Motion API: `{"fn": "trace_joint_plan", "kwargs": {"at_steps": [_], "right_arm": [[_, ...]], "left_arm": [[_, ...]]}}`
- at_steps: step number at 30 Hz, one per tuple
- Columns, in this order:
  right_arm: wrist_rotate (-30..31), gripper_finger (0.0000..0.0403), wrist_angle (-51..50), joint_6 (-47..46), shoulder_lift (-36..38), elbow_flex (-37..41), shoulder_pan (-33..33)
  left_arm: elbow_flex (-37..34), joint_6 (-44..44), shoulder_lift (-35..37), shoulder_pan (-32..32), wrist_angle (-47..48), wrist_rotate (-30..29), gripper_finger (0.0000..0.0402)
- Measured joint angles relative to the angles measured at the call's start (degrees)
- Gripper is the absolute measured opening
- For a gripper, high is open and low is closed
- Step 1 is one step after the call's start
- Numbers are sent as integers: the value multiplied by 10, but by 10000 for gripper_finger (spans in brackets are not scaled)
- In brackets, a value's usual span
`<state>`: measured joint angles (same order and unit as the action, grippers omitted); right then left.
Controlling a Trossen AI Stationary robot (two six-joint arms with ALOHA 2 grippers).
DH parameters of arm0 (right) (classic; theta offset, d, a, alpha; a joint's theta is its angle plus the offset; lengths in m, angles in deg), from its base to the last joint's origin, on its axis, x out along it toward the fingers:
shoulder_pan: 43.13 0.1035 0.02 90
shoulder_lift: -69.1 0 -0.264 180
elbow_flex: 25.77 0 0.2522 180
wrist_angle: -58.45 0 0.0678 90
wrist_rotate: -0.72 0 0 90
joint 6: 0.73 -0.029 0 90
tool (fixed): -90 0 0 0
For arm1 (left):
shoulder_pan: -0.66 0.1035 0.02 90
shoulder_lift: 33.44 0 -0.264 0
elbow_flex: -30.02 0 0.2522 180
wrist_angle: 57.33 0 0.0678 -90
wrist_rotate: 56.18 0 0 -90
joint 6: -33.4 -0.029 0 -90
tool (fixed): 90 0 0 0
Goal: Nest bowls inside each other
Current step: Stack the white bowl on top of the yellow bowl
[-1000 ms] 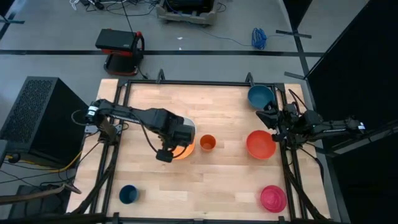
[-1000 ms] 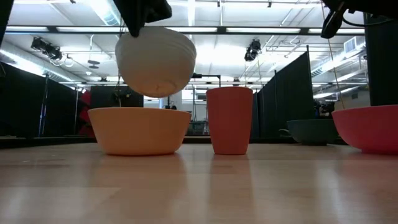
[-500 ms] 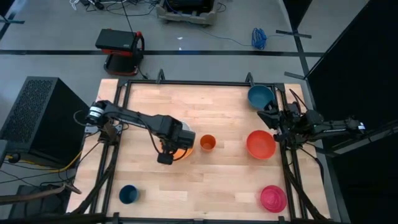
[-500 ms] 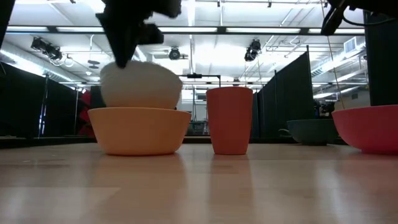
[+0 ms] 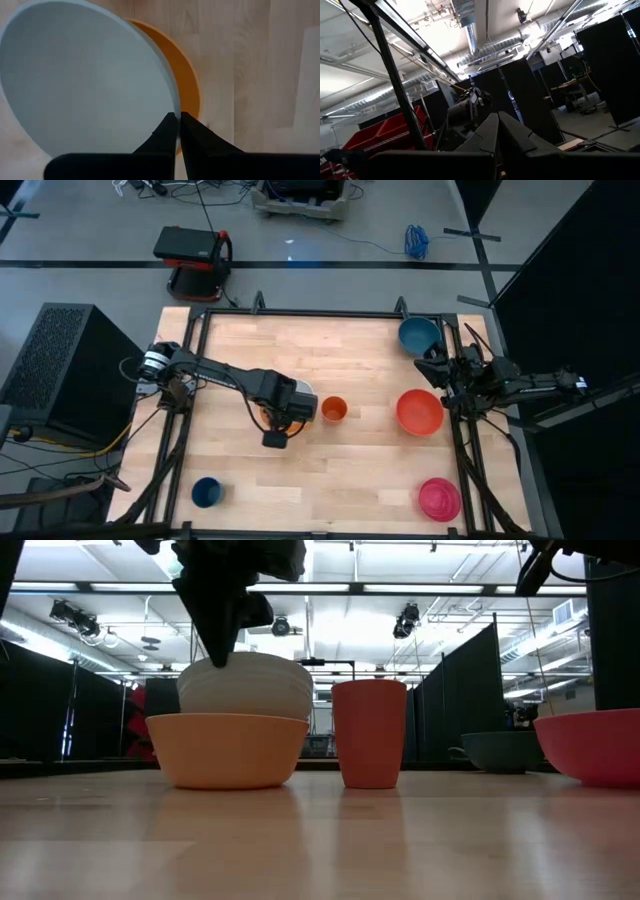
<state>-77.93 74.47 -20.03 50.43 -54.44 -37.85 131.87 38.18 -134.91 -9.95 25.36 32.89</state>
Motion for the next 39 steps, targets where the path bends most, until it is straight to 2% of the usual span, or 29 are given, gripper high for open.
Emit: {"fn": "trace_joint_plan", "kwargs": {"at_steps": [9,19,36,39], "right_arm": [[-2,0,0,-1,0,0,0],[-7,0,1,-1,0,0,0],[-7,0,-1,0,0,0,0],[-7,0,-1,0,0,0,0]], "left_arm": [[-5,19,-4,0,-27,4,0],[-110,77,-6,-14,-87,25,1],[-123,122,-6,-22,-127,15,113],[-124,124,-6,-22,-128,14,161]]}}
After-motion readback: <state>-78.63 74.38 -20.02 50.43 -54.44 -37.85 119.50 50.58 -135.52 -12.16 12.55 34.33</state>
